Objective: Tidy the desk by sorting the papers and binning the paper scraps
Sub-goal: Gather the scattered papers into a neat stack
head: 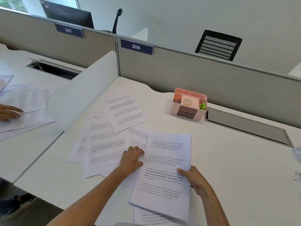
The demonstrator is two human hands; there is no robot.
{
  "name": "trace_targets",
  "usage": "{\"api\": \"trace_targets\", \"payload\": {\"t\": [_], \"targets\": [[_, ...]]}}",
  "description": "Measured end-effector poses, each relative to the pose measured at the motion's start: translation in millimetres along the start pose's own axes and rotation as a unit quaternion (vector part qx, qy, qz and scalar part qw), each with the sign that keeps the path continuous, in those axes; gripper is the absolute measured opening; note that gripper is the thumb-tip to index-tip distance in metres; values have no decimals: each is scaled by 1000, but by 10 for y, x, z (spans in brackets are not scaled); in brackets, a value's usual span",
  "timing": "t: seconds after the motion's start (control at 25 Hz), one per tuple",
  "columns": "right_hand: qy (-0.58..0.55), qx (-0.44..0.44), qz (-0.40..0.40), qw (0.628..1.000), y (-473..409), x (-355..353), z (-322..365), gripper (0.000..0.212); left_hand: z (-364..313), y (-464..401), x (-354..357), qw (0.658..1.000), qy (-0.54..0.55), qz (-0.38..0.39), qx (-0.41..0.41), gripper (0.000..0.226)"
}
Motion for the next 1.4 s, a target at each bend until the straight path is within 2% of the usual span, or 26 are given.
{"api": "trace_targets", "payload": {"t": [0.12, 0.24, 0.4, 0.48, 0.56, 0.68, 0.84, 1.0, 1.4], "targets": [[3, -4, -3, 1000, 11, 6, -11, 17, 19, 17, -32, 999, 20, -23, 9, 40], [11, -29, -15, 999, 4, -7, 24, 24, 203, 103, -200, 991, 64, -114, -8, 31], [11, -84, -42, 996, 17, -85, 154, 23, 882, 207, -568, 962, 76, -228, -127, 32], [-24, -111, -50, 992, 15, -107, 240, 25, 1340, 255, -689, 946, 61, -223, -227, 43], [-61, -135, -47, 988, 10, -93, 341, 29, 1748, 319, -703, 929, 50, -180, -320, 59], [-105, -139, -43, 984, -56, -22, 424, 35, 2083, 388, -633, 913, 49, -109, -391, 80], [-144, -84, -77, 983, -226, 63, 334, 31, 2112, 361, -604, 922, 17, -87, -377, 92], [-156, -30, -115, 981, -312, 223, 259, 25, 1960, 367, -655, 936, -30, -103, -335, 92], [-106, -19, -73, 992, -374, 720, 351, 23, 1469, 495, -538, 953, -77, -110, -271, 85]]}}
Point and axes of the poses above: each hand's wrist, its own y-axis away from the middle knuckle, its own x-axis out of the palm, z = x × y, the point moved 9 cm from there along -y, towards the middle knuckle, and after that the axes turned 1 degree about -y, right-handed, at the moved point
